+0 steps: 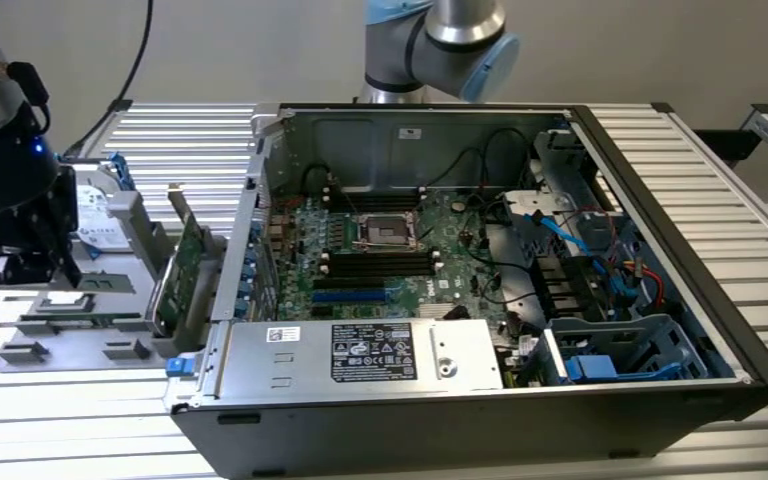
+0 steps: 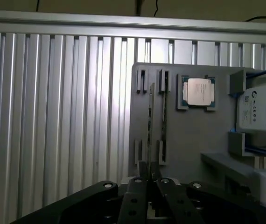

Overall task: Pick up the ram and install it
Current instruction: 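Pick up the ram and move it above insertion slot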

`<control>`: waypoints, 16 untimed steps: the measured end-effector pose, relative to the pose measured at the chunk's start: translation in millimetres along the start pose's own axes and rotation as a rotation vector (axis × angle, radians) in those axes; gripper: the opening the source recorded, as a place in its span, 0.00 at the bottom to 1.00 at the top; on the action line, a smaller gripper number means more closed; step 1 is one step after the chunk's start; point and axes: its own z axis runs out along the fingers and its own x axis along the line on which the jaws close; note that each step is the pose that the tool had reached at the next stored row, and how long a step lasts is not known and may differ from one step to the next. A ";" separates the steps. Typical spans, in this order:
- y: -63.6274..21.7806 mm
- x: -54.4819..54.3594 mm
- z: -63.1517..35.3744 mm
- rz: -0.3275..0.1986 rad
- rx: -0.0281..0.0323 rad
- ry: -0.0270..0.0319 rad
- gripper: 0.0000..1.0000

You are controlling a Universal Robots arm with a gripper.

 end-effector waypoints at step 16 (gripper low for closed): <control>-15.9 -17.3 -5.3 -0.007 0.0194 0.0011 0.14</control>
